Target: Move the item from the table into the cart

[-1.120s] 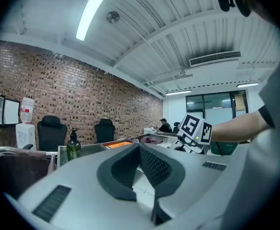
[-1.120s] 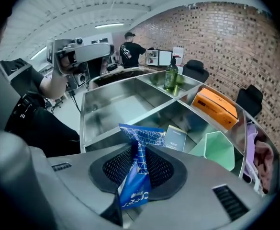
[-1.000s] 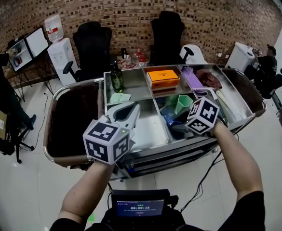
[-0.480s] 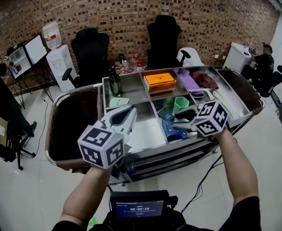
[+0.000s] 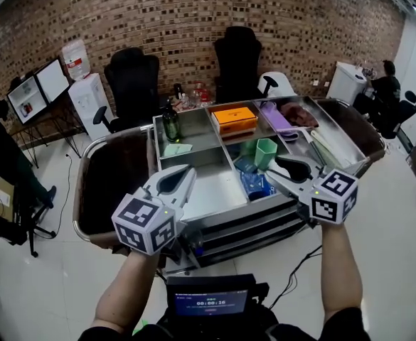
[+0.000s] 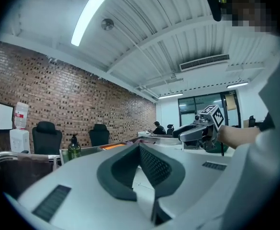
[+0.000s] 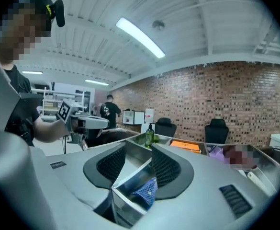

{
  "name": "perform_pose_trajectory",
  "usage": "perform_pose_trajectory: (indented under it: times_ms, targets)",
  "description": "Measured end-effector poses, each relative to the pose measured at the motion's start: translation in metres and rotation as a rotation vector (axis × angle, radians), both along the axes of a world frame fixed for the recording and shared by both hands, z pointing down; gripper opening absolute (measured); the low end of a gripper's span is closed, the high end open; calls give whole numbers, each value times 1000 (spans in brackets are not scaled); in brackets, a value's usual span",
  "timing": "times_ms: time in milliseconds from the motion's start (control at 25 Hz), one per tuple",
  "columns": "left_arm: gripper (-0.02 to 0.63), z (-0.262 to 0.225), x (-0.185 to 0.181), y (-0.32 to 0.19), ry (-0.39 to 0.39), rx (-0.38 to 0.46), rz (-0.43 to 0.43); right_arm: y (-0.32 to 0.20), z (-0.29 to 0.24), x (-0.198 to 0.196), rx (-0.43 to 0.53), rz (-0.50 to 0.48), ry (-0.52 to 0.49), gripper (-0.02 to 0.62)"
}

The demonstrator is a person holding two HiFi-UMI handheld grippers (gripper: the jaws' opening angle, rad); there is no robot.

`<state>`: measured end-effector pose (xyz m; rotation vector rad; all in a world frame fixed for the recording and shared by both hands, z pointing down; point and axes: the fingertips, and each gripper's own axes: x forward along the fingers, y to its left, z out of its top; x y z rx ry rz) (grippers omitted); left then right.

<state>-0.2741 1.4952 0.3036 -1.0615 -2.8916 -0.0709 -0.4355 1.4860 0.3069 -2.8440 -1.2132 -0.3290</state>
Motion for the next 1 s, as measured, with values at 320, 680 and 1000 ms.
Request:
perform_pose_trajectory:
  times_ms: [320,680,1000]
  targets:
    - [3,8,22,-37,-12,-71,-2,-44,5,1,-109,146,173,170]
    - [3,16,48,-60,-67,-146,-51,-68,24,1,-139,234,256,170]
    - [3,38,58,-66,-82,-124,-33,-76,48,7,-126,290,276,170]
